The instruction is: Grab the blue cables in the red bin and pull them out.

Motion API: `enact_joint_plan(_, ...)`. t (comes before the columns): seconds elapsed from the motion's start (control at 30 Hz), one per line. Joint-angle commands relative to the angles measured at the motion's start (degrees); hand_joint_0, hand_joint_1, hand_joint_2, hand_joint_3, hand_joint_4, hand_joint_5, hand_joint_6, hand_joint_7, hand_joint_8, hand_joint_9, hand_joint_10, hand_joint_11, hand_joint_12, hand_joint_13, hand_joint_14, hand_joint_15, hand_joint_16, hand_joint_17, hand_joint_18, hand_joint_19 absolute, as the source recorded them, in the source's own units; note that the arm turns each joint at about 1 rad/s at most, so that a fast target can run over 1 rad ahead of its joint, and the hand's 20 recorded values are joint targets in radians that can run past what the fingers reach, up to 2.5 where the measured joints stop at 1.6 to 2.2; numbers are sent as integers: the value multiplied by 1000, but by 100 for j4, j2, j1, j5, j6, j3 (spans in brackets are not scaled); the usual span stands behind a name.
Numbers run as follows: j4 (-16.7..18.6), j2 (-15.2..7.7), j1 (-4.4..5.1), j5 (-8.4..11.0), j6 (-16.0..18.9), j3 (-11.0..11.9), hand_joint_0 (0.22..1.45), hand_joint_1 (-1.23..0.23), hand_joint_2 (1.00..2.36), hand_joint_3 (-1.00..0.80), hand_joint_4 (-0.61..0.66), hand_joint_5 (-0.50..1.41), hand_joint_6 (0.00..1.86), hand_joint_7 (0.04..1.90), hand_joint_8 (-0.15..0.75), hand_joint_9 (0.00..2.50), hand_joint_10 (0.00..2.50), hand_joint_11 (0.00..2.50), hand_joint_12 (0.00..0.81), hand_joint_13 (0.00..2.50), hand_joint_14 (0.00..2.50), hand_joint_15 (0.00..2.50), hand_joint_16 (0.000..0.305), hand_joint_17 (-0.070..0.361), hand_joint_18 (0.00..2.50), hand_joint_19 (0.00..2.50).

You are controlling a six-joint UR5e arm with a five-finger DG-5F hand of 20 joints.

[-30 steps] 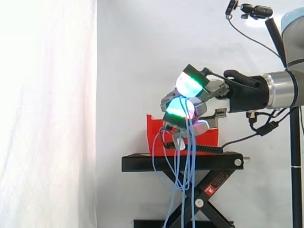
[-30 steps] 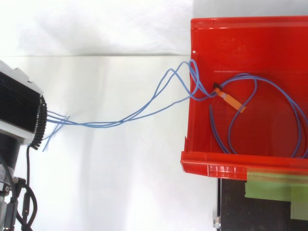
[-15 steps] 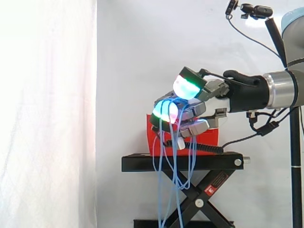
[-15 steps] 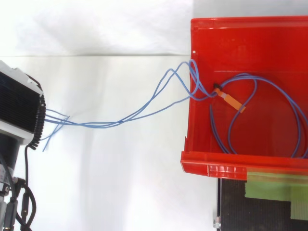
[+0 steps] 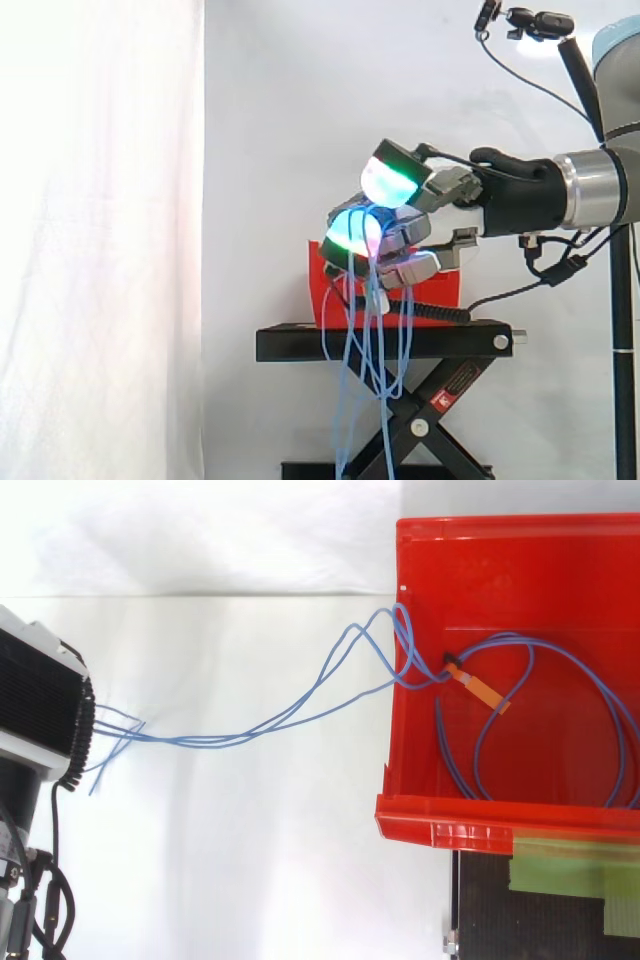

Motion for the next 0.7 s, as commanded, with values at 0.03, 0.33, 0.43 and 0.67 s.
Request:
enact_joint_plan(0.03,0,-1,0,0,0,-2,702,-665,1000,-1000,130,900,66,854,231,1192,939,1641,366,1362,18,1406,57,128,842,736)
enact_joint_plan(0.33,0,-1,9,0,0,-2,677,-632,1000,-1000,120,988,42,881,242,1242,871,1688,372,1380,16,1390,60,134,861,737)
enact_joint_plan(0.43,0,-1,9,0,0,-2,684,-665,1000,-1000,99,1026,93,876,228,1282,838,1727,364,1384,16,1402,59,133,864,740)
enact_joint_plan(0.67,-9,8,9,0,0,-2,822,-851,1000,-1000,58,1035,159,897,186,1299,758,1808,316,1369,20,1437,51,114,828,756)
